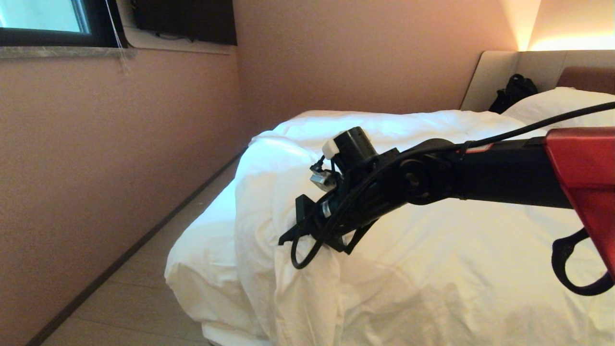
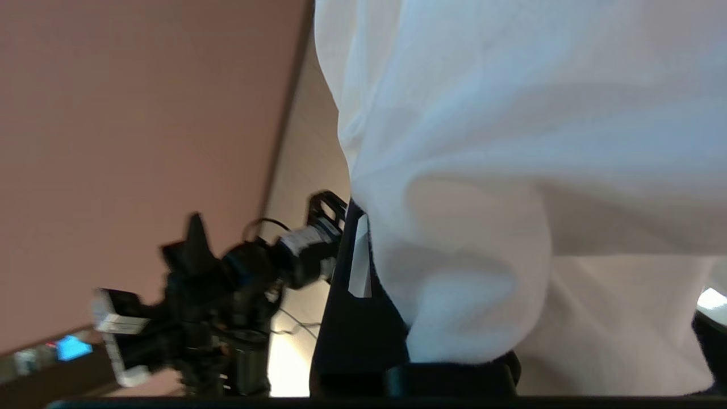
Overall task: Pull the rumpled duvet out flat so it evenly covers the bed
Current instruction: Flatten the corners of the folded blanket
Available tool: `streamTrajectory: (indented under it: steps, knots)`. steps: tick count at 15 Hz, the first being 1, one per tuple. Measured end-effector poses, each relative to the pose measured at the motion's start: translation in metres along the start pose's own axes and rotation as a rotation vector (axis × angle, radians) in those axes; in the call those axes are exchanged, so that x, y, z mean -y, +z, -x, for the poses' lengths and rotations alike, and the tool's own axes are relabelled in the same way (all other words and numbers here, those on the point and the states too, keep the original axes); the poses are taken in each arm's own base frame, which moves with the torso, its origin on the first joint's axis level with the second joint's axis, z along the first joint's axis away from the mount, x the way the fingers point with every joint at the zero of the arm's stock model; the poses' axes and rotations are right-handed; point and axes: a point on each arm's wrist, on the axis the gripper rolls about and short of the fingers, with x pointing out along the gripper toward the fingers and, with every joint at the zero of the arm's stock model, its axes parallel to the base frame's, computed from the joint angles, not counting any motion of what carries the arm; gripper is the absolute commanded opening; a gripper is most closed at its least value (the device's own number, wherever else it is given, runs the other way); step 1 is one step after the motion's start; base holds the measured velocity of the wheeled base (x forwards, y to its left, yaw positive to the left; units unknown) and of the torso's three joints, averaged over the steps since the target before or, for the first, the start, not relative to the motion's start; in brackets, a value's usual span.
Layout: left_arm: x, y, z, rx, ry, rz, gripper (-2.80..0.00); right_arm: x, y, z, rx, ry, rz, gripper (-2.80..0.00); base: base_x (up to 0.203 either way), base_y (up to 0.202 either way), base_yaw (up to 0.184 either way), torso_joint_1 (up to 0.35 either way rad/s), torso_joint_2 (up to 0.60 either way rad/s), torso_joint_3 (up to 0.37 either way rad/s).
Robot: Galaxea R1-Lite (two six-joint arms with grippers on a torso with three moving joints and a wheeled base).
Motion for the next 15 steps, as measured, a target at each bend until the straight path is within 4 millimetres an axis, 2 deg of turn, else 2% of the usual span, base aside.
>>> streamTrajectory:
  steps: [4, 5, 8, 11, 15]
  knots:
    - [0.0, 0.0, 0.0, 0.0, 0.0, 0.0, -2.8, -0.002, -0.01, -0.016, -0.021, -0.036, 0.015, -2.8, 0.0, 0.0, 0.0, 0.0, 0.0, 0.0]
    - [0.0, 0.0, 0.0, 0.0, 0.0, 0.001, -2.8, -0.001, -0.011, -0.021, -0.023, -0.048, 0.015, 0.0, 0.0, 0.0, 0.0, 0.0, 0.0, 0.0]
    - [0.0, 0.0, 0.0, 0.0, 0.0, 0.0, -2.8, 0.002, -0.015, -0.031, -0.024, -0.088, 0.019, 0.0, 0.0, 0.0, 0.0, 0.0, 0.0, 0.0]
    - [0.0, 0.0, 0.0, -0.001, 0.0, 0.0, -2.8, 0.001, -0.015, -0.03, -0.014, -0.095, 0.022, 0.0, 0.0, 0.0, 0.0, 0.0, 0.0, 0.0]
    - [0.0, 0.0, 0.0, 0.0, 0.0, 0.0, -2.8, -0.012, -0.019, -0.011, 0.001, -0.091, 0.033, 0.0, 0.0, 0.0, 0.0, 0.0, 0.0, 0.0]
